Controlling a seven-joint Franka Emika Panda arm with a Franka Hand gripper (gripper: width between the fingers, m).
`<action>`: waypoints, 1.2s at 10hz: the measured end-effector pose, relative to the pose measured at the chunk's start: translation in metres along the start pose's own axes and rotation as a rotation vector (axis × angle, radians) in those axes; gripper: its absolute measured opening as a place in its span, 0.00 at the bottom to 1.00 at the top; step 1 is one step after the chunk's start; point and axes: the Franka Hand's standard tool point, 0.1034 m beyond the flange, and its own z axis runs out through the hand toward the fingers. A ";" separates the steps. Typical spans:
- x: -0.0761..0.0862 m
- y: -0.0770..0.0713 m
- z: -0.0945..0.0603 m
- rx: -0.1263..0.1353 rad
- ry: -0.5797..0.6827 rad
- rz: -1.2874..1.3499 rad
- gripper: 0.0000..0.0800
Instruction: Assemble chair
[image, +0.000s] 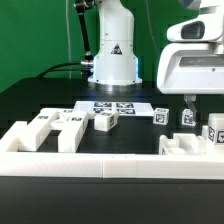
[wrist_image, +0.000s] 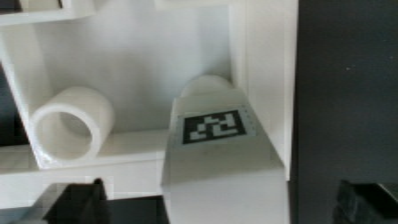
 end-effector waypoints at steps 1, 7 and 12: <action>0.000 0.000 0.000 0.000 0.000 0.001 0.64; 0.000 0.000 0.000 0.000 0.000 0.118 0.36; -0.002 0.001 0.000 0.007 0.003 0.557 0.36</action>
Offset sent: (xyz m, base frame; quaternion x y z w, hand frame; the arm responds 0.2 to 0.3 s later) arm 0.0000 0.0000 0.0000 0.0000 0.0000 0.0400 0.9992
